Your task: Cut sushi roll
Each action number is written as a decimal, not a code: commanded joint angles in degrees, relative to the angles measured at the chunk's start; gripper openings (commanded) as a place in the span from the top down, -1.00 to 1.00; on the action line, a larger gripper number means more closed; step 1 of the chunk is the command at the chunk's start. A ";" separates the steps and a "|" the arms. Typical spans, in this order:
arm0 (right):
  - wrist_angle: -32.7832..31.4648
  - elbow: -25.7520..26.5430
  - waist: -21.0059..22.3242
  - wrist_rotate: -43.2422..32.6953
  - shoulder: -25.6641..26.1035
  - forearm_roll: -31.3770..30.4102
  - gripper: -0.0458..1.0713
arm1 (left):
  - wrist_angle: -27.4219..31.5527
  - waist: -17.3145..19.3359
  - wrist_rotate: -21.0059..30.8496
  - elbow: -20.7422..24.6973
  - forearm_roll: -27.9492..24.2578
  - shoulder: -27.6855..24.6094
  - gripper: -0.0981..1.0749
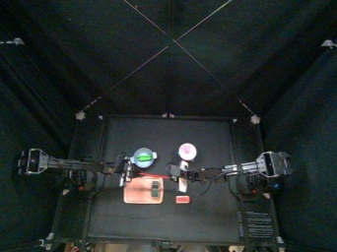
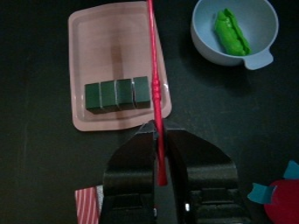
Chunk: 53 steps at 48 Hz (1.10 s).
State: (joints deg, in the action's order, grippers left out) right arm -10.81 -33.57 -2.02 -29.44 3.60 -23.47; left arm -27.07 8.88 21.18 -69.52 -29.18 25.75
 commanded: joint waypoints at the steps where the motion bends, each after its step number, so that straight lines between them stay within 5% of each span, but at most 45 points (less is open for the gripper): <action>1: 0.18 0.44 -0.62 -0.09 0.97 0.44 0.16 | 2.72 -0.09 0.18 0.70 0.18 -0.35 0.24; 23: 3.16 -2.99 -3.25 -0.44 -1.05 5.27 0.16 | 6.59 -7.82 0.35 -0.97 5.98 -3.16 0.24; 53: 2.64 -3.25 -3.69 -0.44 -4.66 5.71 0.16 | 6.86 -8.09 0.09 3.08 6.94 -16.35 0.24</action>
State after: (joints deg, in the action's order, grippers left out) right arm -7.29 -36.83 -5.19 -29.79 -1.93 -17.93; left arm -20.92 0.97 21.27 -66.36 -22.15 10.55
